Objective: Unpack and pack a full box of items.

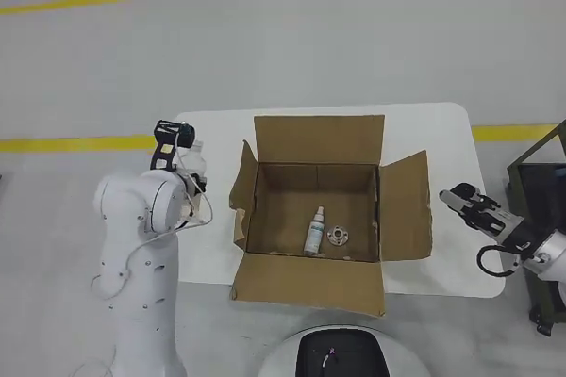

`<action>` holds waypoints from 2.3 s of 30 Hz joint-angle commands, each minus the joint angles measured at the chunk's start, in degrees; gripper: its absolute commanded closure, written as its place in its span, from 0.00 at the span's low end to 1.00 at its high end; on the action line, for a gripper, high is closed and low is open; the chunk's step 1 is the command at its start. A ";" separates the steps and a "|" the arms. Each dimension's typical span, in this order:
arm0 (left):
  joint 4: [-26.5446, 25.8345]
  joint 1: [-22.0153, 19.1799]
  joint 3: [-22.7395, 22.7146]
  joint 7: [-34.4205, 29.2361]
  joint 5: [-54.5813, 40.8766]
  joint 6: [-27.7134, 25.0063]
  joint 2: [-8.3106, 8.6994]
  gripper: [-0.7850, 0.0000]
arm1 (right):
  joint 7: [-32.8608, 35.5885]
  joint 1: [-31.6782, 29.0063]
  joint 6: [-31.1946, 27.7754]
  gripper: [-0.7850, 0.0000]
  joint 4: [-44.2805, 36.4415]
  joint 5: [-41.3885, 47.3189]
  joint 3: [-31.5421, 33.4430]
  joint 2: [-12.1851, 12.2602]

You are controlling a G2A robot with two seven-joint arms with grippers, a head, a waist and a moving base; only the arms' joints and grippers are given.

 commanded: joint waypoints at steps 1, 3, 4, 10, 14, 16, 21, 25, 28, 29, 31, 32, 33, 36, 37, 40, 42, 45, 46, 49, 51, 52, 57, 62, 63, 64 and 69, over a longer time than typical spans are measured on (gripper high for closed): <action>0.02 2.80 -0.09 0.00 0.92 0.69 0.17 1.00 | 0.14 0.47 -0.12 0.82 -0.38 -0.55 0.23 0.05; -0.42 4.62 0.07 0.00 0.75 0.91 0.26 1.00 | 0.39 1.04 -0.20 1.00 -1.17 -1.29 0.54 0.13; -0.62 5.38 0.17 0.00 0.55 0.93 0.29 1.00 | 0.56 1.33 -0.17 1.00 -1.61 -1.58 0.69 0.17; -0.77 6.77 0.28 0.00 -0.16 1.52 0.33 1.00 | 4.39 5.86 0.88 1.00 -5.90 -4.40 0.32 0.65; -0.77 6.77 0.28 0.00 -0.16 1.52 0.33 1.00 | 9.53 11.35 1.91 1.00 -8.03 -7.97 -3.95 1.04; -0.77 6.77 0.28 0.00 -0.16 1.52 0.33 1.00 | 11.79 13.60 2.62 1.00 -8.14 -11.12 -7.13 1.14; -0.77 6.77 0.28 0.00 -0.16 1.52 0.33 1.00 | 11.79 13.60 2.62 1.00 -8.14 -11.12 -7.13 1.14; -0.77 6.77 0.28 0.00 -0.16 1.52 0.33 1.00 | 11.79 13.60 2.62 1.00 -8.14 -11.12 -7.13 1.14; -0.77 6.77 0.28 0.00 -0.16 1.52 0.33 1.00 | 11.79 13.60 2.62 1.00 -8.14 -11.12 -7.13 1.14; -0.77 6.77 0.28 0.00 -0.16 1.52 0.33 1.00 | 11.63 13.58 2.50 1.00 -8.27 -11.30 -7.19 1.14; -0.77 6.77 0.28 0.00 -0.16 1.52 0.33 1.00 | 12.20 13.84 2.50 1.00 -9.46 -13.66 -8.41 1.21; -0.77 6.77 0.28 0.00 -0.16 1.52 0.33 1.00 | 12.85 14.36 4.01 1.00 -9.85 -15.16 -9.47 1.22; -0.77 6.77 0.28 0.00 -0.16 1.52 0.33 1.00 | 13.95 15.18 6.19 1.00 -10.59 -18.05 -11.11 1.23; -0.77 6.77 0.28 0.00 -0.16 1.52 0.33 1.00 | 15.43 18.82 13.92 1.00 -11.77 -24.25 -18.74 0.78; -0.77 6.77 0.28 0.00 -0.16 1.52 0.33 1.00 | 15.85 20.31 16.75 1.00 -11.68 -26.31 -21.78 0.51; -0.77 6.77 0.28 0.00 -0.16 1.52 0.33 1.00 | 17.47 25.22 22.47 1.00 -10.29 -31.84 -31.23 -0.47; -0.77 6.77 0.28 0.00 -0.16 1.52 0.33 1.00 | 18.21 28.09 26.74 1.00 -8.74 -34.80 -36.29 -1.26; -0.77 6.77 0.28 0.00 -0.16 1.52 0.33 1.00 | 18.22 28.50 27.25 1.00 -8.65 -35.03 -37.05 -1.40; -0.77 6.77 0.28 0.00 -0.16 1.52 0.33 1.00 | 18.22 28.50 27.25 1.00 -8.65 -35.03 -37.05 -1.40; -0.77 6.77 0.28 0.00 -0.16 1.52 0.33 1.00 | 18.22 28.50 27.25 1.00 -8.65 -35.03 -37.05 -1.40; -0.77 6.77 0.28 0.00 -0.16 1.52 0.33 1.00 | 18.22 28.50 27.25 1.00 -8.65 -35.03 -37.05 -1.40; -0.77 6.77 0.28 0.00 -0.16 1.52 0.33 1.00 | 18.22 28.50 27.25 1.00 -8.65 -35.03 -37.05 -1.40; -0.77 6.77 0.28 0.00 -0.16 1.52 0.33 1.00 | 18.22 28.50 27.25 1.00 -8.65 -35.03 -37.05 -1.40; -0.77 6.77 0.28 0.00 -0.16 1.52 0.33 1.00 | 18.22 28.50 27.25 1.00 -8.65 -35.03 -37.05 -1.40; -0.77 6.77 0.28 0.00 -0.16 1.52 0.33 1.00 | 18.22 28.50 27.25 1.00 -8.65 -35.03 -37.05 -1.40; -0.77 6.77 0.28 0.00 -0.16 1.52 0.33 1.00 | 18.22 28.50 27.25 1.00 -8.65 -35.03 -37.05 -1.40; -0.77 6.77 0.28 0.00 -0.16 1.52 0.33 1.00 | 18.22 28.50 27.25 1.00 -8.65 -35.03 -37.05 -1.40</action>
